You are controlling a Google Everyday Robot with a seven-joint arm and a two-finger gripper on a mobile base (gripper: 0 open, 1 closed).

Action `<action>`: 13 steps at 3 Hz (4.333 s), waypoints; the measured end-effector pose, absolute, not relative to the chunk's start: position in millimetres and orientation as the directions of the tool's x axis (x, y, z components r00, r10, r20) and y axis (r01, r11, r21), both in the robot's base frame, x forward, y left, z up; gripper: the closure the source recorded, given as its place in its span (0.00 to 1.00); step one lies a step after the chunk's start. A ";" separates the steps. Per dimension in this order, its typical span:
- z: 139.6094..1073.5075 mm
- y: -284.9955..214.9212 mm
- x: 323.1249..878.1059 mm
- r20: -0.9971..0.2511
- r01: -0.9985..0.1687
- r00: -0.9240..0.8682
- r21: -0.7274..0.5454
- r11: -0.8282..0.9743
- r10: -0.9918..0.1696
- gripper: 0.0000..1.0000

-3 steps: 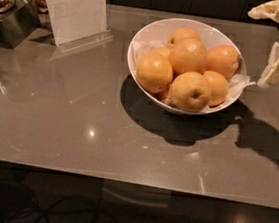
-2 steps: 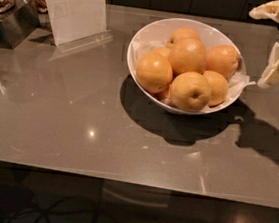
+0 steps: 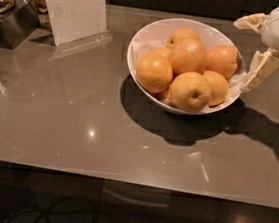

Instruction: Pick orange from white bowl

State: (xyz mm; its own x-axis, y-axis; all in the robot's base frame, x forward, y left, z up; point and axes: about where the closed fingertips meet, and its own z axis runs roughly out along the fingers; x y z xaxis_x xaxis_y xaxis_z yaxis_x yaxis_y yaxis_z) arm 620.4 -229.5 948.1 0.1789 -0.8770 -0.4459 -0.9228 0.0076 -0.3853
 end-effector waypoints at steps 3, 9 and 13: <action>913.2 -218.0 636.6 -0.491 -0.946 0.164 -0.323 0.004 -0.856 0.00; 923.2 -219.1 643.2 -0.457 -0.952 0.155 -0.307 -0.008 -0.876 0.54; 906.8 -227.7 657.7 -0.506 -0.959 0.105 -0.278 0.047 -0.856 0.05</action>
Offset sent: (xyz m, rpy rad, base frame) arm 0.0106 0.0075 -0.0446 0.0731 0.0795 0.0104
